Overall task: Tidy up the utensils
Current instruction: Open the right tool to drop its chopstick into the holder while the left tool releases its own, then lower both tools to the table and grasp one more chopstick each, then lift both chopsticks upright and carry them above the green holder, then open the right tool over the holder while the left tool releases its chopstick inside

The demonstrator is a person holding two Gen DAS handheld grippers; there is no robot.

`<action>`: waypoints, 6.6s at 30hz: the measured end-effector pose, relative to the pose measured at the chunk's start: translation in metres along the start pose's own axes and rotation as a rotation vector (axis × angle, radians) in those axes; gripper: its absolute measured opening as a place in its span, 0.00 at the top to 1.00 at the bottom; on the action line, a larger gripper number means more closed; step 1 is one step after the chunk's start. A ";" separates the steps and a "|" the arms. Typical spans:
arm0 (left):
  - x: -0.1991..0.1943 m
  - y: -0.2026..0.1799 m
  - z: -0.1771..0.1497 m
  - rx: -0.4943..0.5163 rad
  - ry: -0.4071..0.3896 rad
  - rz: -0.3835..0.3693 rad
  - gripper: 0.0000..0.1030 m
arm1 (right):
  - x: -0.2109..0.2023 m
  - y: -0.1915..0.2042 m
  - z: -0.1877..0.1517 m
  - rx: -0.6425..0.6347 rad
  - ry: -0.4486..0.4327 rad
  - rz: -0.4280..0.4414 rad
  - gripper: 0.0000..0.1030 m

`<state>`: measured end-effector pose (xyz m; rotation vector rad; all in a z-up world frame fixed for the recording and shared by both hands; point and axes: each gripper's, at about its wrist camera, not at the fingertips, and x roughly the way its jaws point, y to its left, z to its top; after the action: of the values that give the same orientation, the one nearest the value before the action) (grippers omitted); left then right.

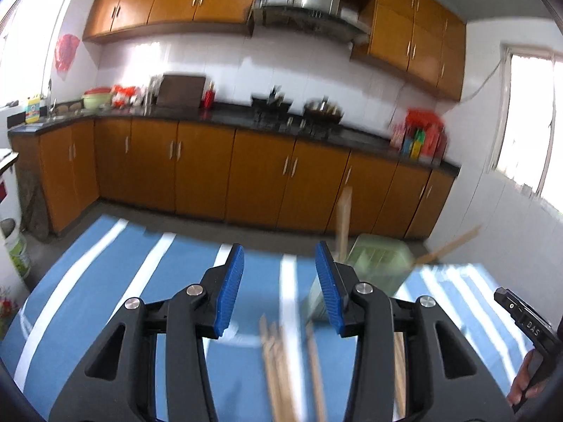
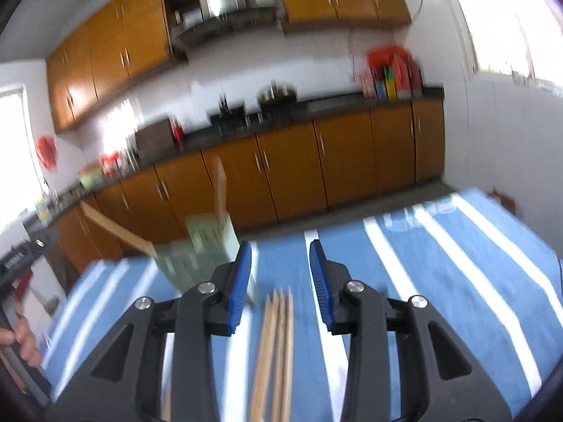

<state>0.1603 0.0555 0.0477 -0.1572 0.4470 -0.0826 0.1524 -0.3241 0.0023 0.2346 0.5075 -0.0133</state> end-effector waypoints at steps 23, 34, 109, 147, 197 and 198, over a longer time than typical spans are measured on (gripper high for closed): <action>0.043 0.022 -0.125 0.003 0.392 -0.008 0.61 | 0.074 0.010 -0.108 -0.077 0.393 -0.011 0.85; 0.049 0.001 -0.142 0.057 0.456 -0.062 0.75 | 0.079 -0.008 -0.102 -0.037 0.371 -0.113 0.92; 0.068 0.050 -0.129 0.037 0.425 0.102 0.87 | 0.085 -0.018 -0.101 -0.042 0.339 -0.089 0.90; -0.017 0.035 -0.008 0.020 0.040 0.003 0.93 | -0.023 -0.009 0.015 -0.021 -0.121 -0.002 0.92; 0.041 -0.047 0.071 -0.031 -0.058 -0.123 0.92 | 0.036 0.067 0.110 -0.062 -0.013 0.182 0.78; 0.038 -0.047 0.072 -0.032 -0.063 -0.123 0.92 | 0.032 0.067 0.110 -0.063 -0.021 0.179 0.78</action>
<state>0.2234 0.0143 0.1034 -0.2183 0.3753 -0.1911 0.2373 -0.2823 0.0947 0.2170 0.4637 0.1743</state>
